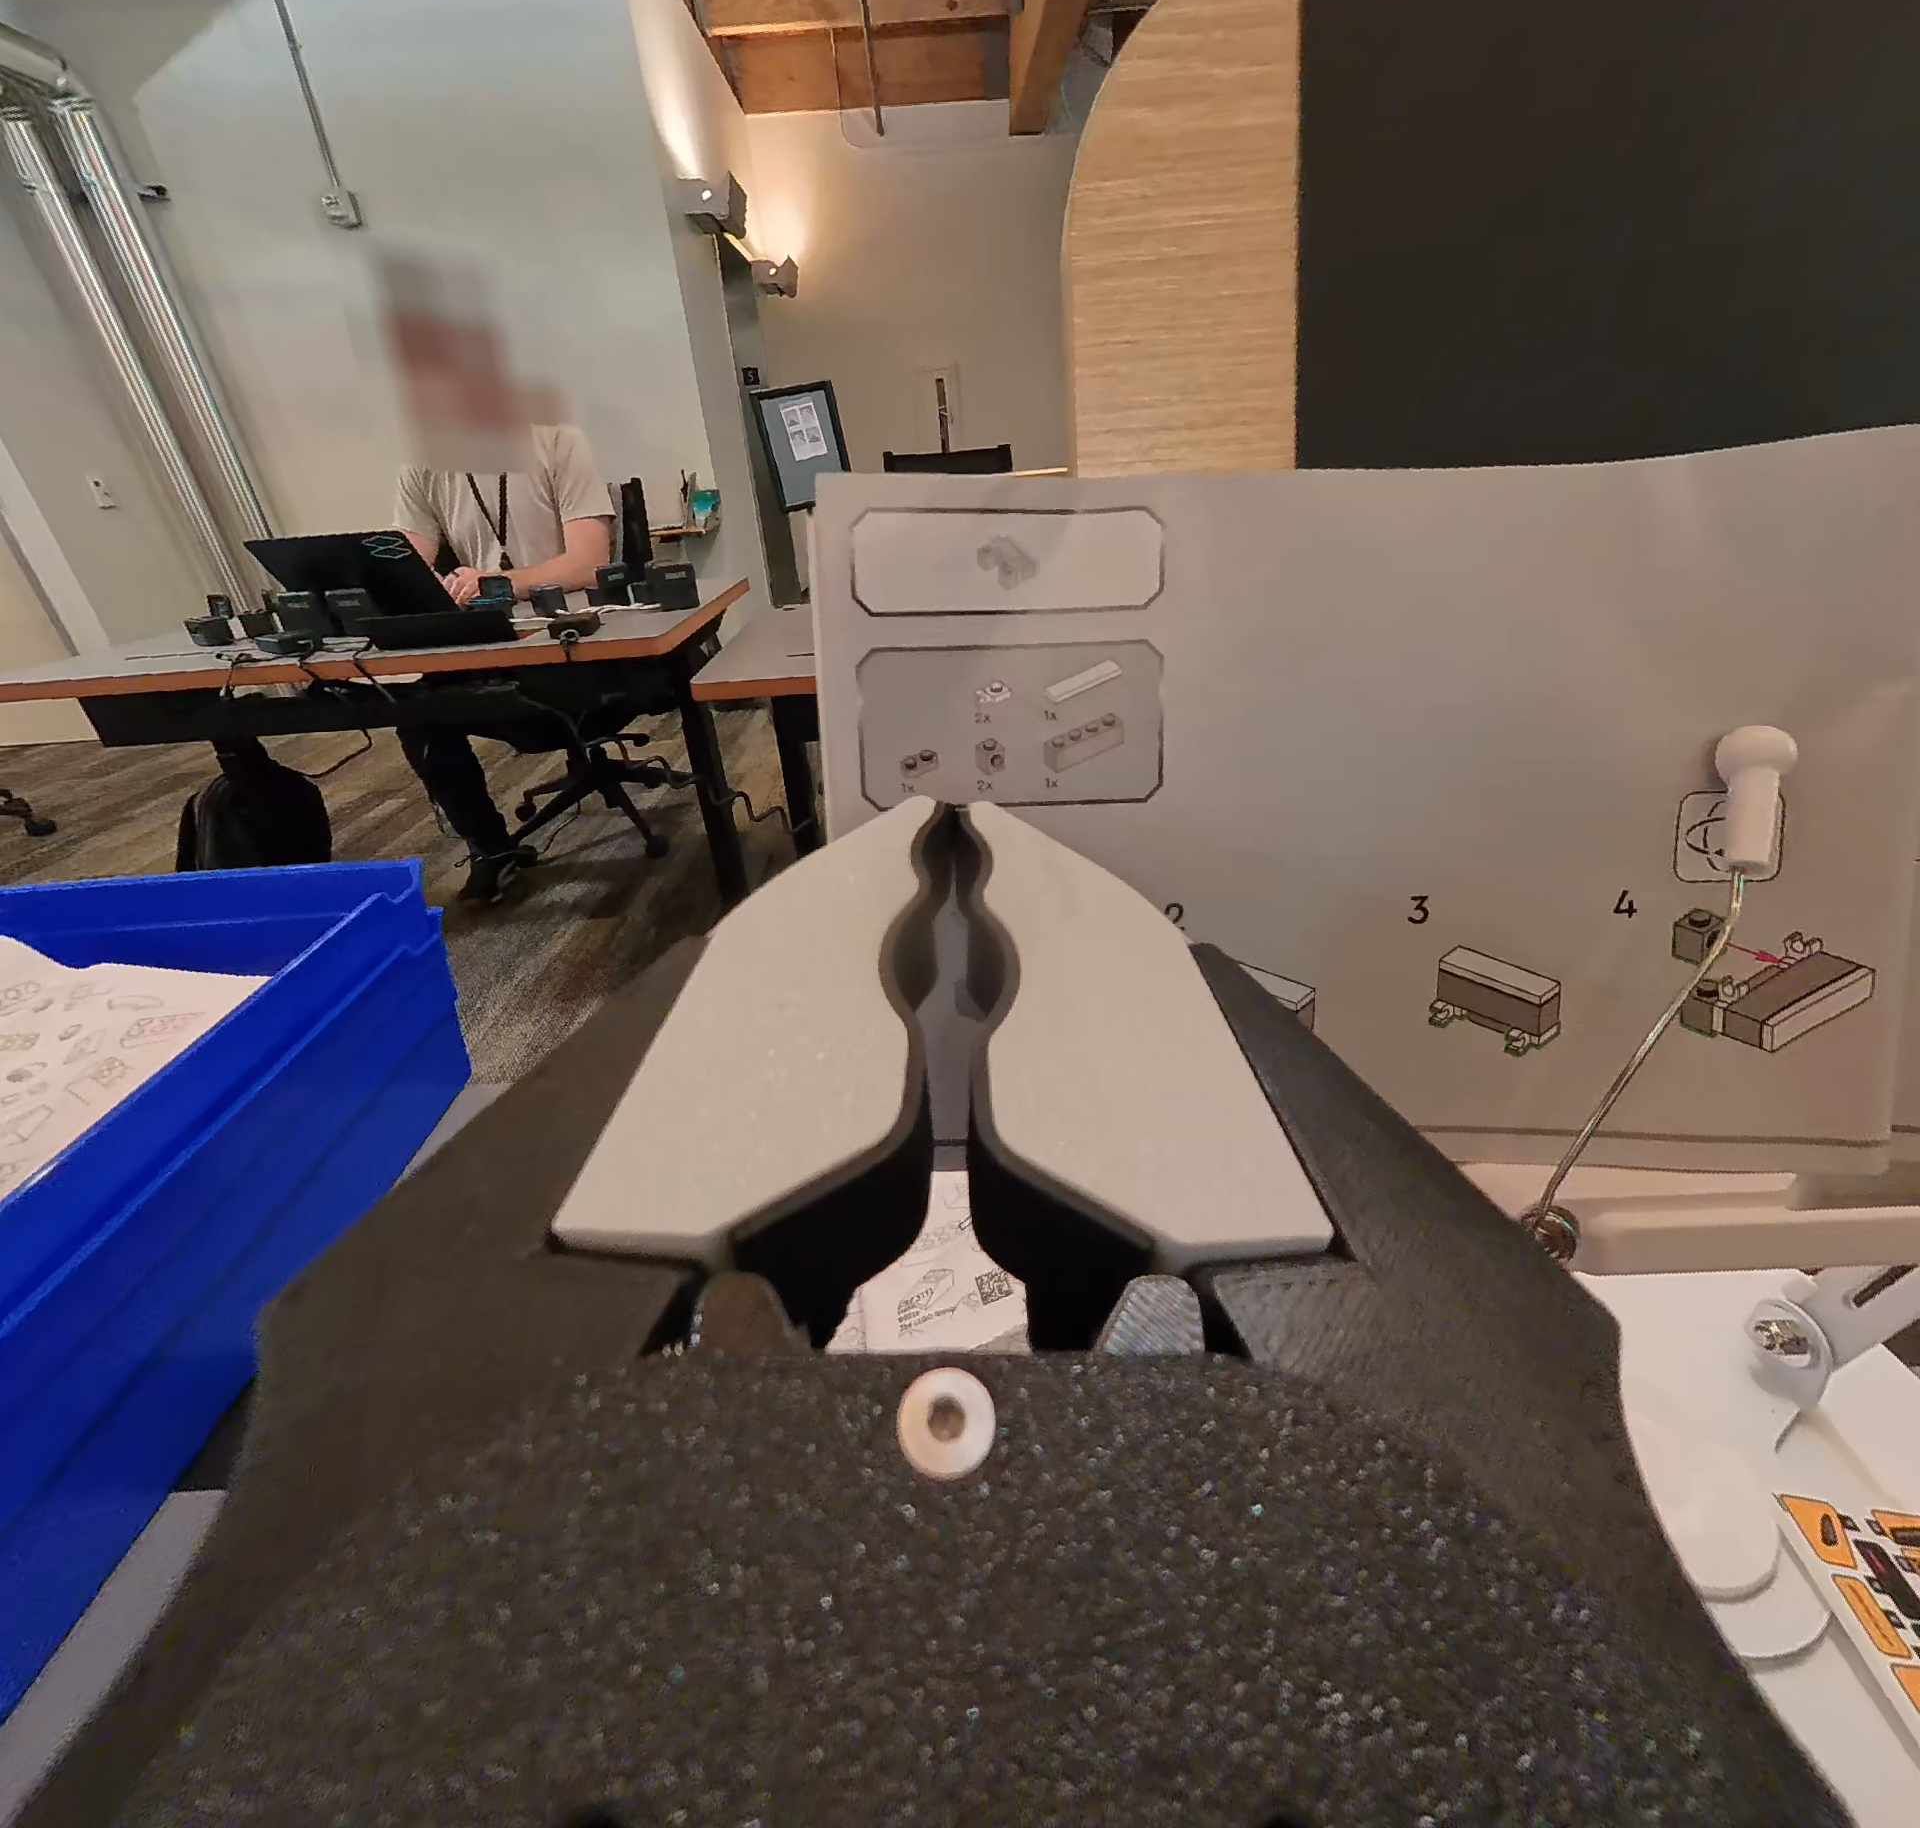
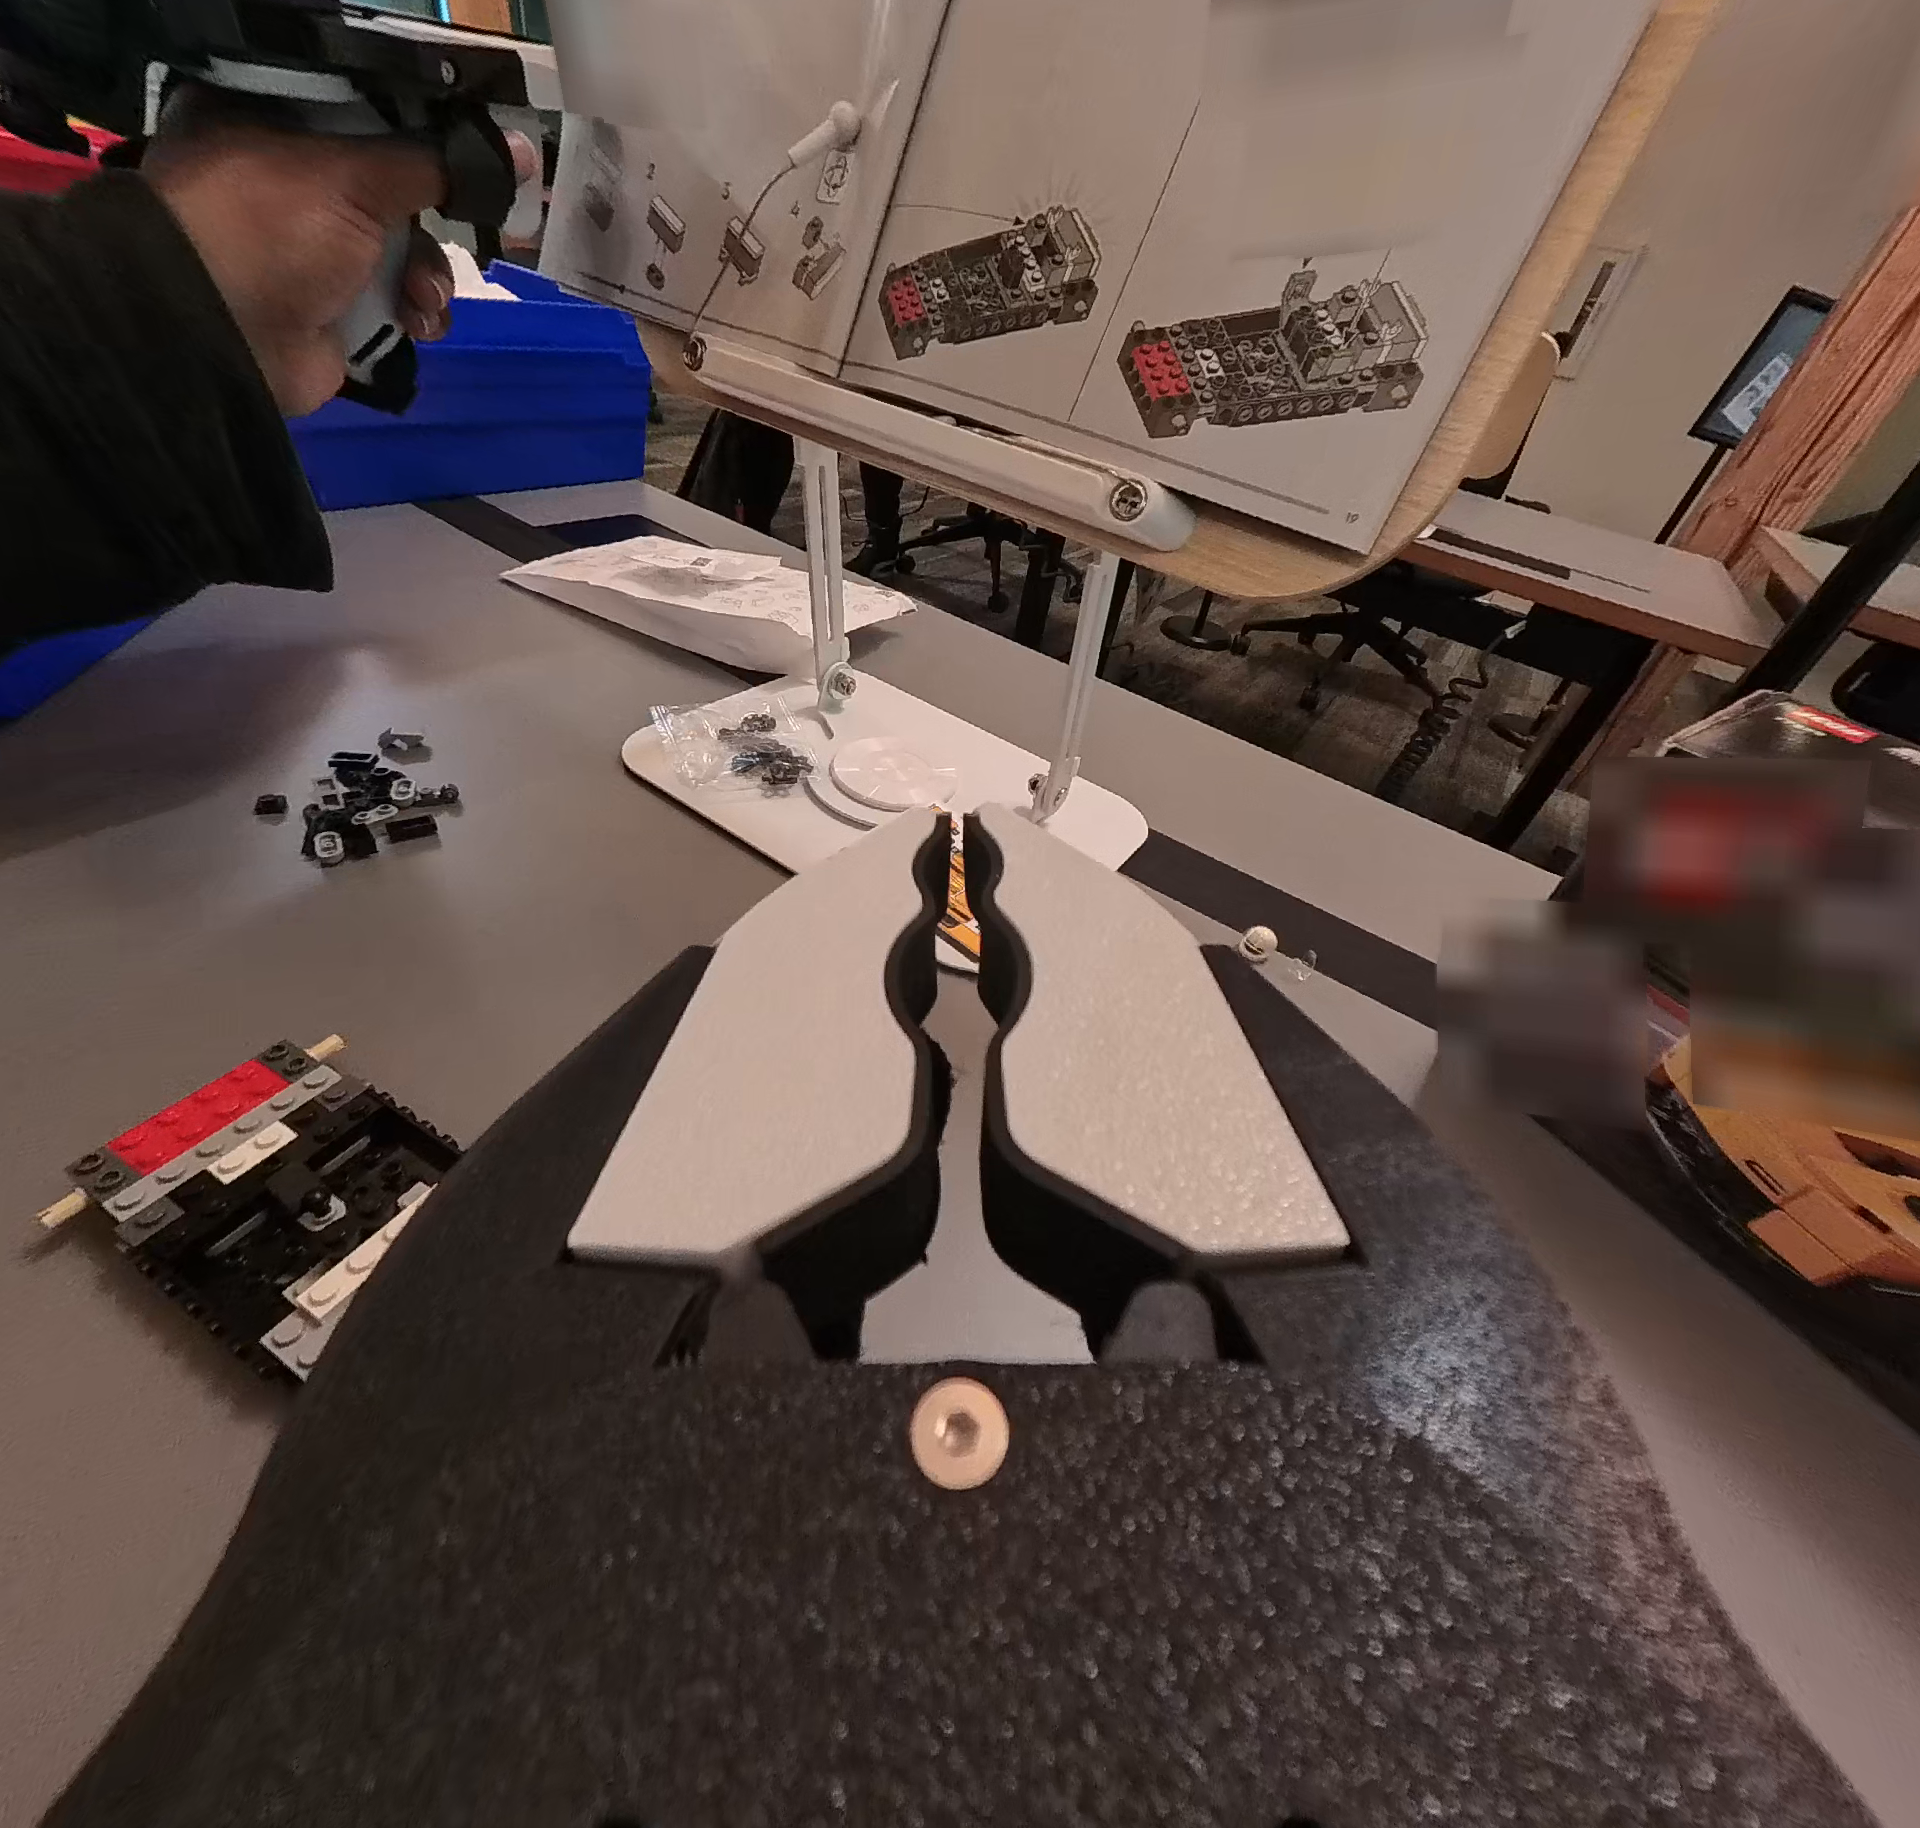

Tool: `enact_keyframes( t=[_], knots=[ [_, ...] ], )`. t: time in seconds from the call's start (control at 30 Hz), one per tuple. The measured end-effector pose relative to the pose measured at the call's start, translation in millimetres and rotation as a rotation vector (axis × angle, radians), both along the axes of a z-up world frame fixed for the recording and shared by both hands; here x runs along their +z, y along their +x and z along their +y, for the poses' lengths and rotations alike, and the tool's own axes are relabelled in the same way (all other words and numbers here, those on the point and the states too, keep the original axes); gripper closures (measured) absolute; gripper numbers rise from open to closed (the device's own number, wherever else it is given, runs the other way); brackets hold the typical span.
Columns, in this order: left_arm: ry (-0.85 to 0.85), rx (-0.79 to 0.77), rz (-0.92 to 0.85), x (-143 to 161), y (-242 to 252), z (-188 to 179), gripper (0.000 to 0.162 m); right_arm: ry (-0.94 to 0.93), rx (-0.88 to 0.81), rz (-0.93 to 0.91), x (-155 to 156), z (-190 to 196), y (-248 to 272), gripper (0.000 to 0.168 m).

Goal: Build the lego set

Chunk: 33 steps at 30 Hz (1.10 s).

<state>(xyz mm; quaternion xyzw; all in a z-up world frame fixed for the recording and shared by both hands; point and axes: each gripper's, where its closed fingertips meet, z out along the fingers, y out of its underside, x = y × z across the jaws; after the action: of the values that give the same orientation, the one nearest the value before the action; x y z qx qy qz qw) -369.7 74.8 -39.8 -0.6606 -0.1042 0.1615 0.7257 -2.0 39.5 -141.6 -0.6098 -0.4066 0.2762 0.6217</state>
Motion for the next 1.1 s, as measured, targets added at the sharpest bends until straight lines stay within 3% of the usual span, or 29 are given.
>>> enact_keyframes(
  t=[0.7, 0.83, 0.97, 1.1],
  knots=[
    [-0.006, -0.020, 0.011, 3.0, 6.2, -0.2, 0.162, -0.004, 0.009, -0.010, -3.7, -2.0, -3.0, 0.167],
    [-0.020, -0.097, -0.003, 9.9, 21.5, -13.3, 0.162, 0.001, 0.007, -0.007, -1.5, -2.0, -1.3, 0.167],
    [-0.166, -0.276, -0.007, 7.0, 48.8, -34.0, 0.162, 0.000, 0.009, 0.001, 0.5, -2.2, -0.2, 0.167],
    [-0.550, -0.566, -0.028, -51.3, 91.0, -63.7, 0.162, 0.004, 0.017, 0.007, 3.1, -4.0, -0.2, 0.167]
  ],
)
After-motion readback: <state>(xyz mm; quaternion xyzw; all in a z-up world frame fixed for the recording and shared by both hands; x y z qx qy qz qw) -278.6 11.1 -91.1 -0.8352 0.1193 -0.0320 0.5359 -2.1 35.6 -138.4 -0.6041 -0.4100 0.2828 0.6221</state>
